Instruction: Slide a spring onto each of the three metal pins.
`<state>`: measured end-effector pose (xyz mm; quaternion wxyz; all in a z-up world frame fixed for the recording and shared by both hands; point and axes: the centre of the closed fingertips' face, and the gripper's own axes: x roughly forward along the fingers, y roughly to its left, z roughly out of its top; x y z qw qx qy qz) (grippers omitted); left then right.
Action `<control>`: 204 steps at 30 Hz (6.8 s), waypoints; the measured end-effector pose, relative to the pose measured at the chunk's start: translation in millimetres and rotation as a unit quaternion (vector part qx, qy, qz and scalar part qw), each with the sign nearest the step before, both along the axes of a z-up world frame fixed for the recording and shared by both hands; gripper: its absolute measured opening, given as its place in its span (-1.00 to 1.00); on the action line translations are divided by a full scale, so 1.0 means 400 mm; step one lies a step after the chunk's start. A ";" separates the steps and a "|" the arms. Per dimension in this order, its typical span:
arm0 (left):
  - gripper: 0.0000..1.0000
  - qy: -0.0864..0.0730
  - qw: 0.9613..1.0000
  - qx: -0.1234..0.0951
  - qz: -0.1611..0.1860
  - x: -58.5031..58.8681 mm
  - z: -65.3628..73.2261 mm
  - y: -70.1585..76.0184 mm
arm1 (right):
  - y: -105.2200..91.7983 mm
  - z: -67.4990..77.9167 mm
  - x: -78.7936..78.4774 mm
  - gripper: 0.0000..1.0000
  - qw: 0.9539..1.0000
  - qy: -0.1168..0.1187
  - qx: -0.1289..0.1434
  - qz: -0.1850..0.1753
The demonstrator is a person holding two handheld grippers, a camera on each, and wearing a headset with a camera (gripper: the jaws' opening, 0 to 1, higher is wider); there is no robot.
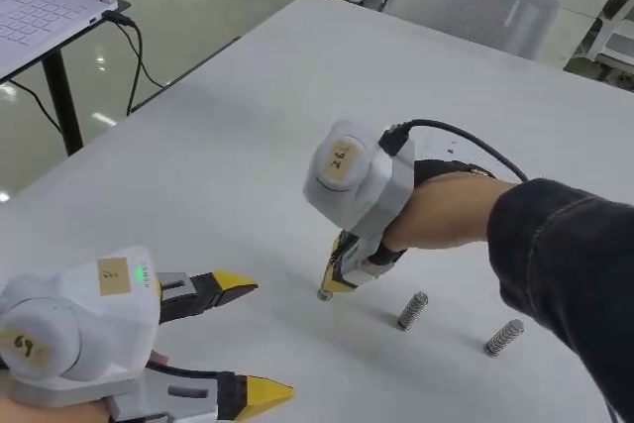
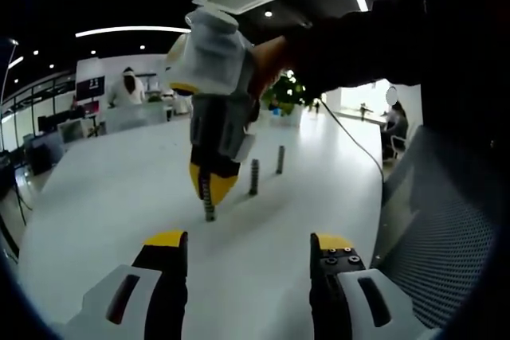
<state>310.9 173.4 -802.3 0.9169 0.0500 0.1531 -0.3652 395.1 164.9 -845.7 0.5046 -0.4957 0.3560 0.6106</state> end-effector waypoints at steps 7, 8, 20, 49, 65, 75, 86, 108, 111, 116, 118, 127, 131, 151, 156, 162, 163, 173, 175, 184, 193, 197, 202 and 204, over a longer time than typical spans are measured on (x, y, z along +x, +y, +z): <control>0.14 0.000 1.000 0.002 0.001 -0.002 -0.001 0.002 | -0.009 -0.022 -0.004 -0.83 1.000 0.005 -0.008 -0.009; 0.14 0.000 1.000 0.001 0.002 -0.002 -0.001 0.002 | -0.011 -0.023 -0.005 -0.83 1.000 0.005 -0.008 -0.010; 0.14 -0.002 1.000 0.004 0.002 -0.003 0.003 0.001 | -0.008 -0.021 -0.008 -0.68 1.000 0.010 0.004 -0.015; 0.15 -0.003 1.000 0.015 -0.007 -0.006 0.019 -0.011 | -0.093 0.013 -0.006 0.26 0.993 0.023 0.082 -0.082; 0.18 -0.006 1.000 0.014 -0.003 -0.006 0.036 -0.012 | -0.118 0.043 -0.017 0.77 0.984 0.012 0.142 -0.106; 0.20 -0.008 1.000 0.014 -0.006 0.002 0.047 -0.013 | -0.143 0.070 -0.008 0.91 0.976 0.002 0.173 -0.134; 0.21 -0.010 1.000 0.017 -0.012 0.007 0.057 -0.017 | -0.188 0.101 -0.005 0.94 0.964 -0.008 0.205 -0.169; 0.25 -0.012 0.999 0.023 -0.021 0.013 0.064 -0.029 | -0.287 0.162 0.025 0.98 0.933 -0.033 0.266 -0.239; 0.25 -0.013 0.999 0.023 -0.023 0.015 0.066 -0.032 | -0.303 0.164 0.025 0.98 0.930 -0.035 0.270 -0.246; 0.26 -0.013 0.999 0.025 -0.027 0.018 0.068 -0.037 | -0.328 0.167 0.024 0.98 0.923 -0.036 0.279 -0.261; 0.26 -0.013 0.999 0.026 -0.028 0.019 0.068 -0.038 | -0.338 0.168 0.024 0.98 0.920 -0.036 0.283 -0.267; 0.28 -0.012 0.999 0.029 -0.031 0.018 0.070 -0.042 | -0.387 0.172 0.017 0.98 0.911 -0.044 0.293 -0.286; 0.28 -0.013 0.999 0.029 -0.033 0.017 0.071 -0.046 | -0.405 0.175 0.016 0.98 0.908 -0.047 0.296 -0.294; 0.31 -0.017 0.999 0.027 -0.031 0.018 0.077 -0.049 | -0.462 0.156 -0.029 0.98 0.891 -0.043 0.320 -0.321; 0.31 -0.017 0.999 0.025 -0.029 0.018 0.077 -0.048 | -0.479 0.150 -0.037 0.98 0.883 -0.037 0.333 -0.328; 0.32 -0.016 0.999 0.023 -0.028 0.018 0.078 -0.049 | -0.495 0.145 -0.053 0.95 0.876 -0.029 0.353 -0.327; 0.32 -0.016 0.999 0.023 -0.027 0.018 0.078 -0.049 | -0.499 0.142 -0.055 0.94 0.875 -0.029 0.357 -0.327; 0.32 -0.004 1.000 -0.002 -0.011 0.025 0.065 -0.032 | -0.510 0.135 -0.066 0.90 0.860 -0.056 0.408 -0.301; 0.34 0.000 1.000 -0.019 0.000 0.030 0.066 -0.025 | -0.512 0.135 -0.064 0.92 0.852 -0.053 0.422 -0.306; 0.40 0.001 0.999 -0.021 0.025 0.036 0.041 -0.015 | -0.514 0.109 -0.055 0.90 0.839 -0.062 0.437 -0.319; 0.44 0.010 0.999 -0.027 0.034 0.033 0.017 -0.012 | -0.503 0.112 -0.059 0.86 0.838 -0.059 0.439 -0.319; 0.44 0.013 0.999 -0.030 0.038 0.038 0.016 -0.005 | -0.500 0.115 -0.061 0.85 0.837 -0.057 0.441 -0.319; 0.45 0.012 0.999 -0.034 0.038 0.037 0.025 -0.012 | -0.500 0.107 -0.065 0.85 0.841 -0.053 0.433 -0.321; 0.45 0.010 0.999 -0.035 0.038 0.036 0.028 -0.012 | -0.499 0.107 -0.066 0.85 0.840 -0.050 0.433 -0.322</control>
